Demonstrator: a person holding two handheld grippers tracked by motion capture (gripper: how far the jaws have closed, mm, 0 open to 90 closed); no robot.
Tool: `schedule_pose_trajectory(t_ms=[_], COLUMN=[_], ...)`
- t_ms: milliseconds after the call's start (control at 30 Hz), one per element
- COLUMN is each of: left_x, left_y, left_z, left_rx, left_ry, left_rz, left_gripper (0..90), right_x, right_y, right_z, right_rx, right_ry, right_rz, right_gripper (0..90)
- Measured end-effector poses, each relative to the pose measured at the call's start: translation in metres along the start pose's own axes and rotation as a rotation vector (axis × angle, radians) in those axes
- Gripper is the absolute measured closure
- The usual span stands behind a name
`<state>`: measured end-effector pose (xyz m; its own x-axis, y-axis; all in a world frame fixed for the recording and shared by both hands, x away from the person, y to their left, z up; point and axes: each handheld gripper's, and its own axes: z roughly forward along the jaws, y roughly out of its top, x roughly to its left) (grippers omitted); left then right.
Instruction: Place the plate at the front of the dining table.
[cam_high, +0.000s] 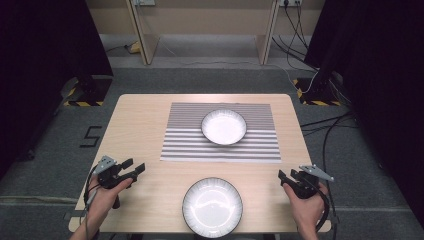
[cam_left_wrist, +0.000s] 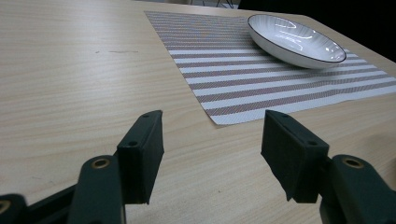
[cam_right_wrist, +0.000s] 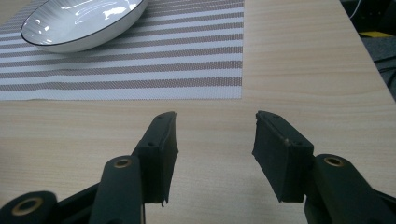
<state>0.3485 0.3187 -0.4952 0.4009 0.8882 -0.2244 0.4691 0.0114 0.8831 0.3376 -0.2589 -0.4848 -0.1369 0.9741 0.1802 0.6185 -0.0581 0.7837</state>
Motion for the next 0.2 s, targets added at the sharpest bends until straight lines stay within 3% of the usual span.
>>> schedule_pose_trajectory(t_ms=[200], left_x=[-0.0072], left_y=[0.0061], left_z=[0.0090], left_rx=[-0.003], left_ry=[-0.028], left_rz=[0.002], left_gripper=[39.5], right_x=[0.0033], right_y=[0.0016], right_z=[0.0036], right_rx=[0.003], right_ry=[0.010], right_rz=[0.004], right_gripper=[48.6])
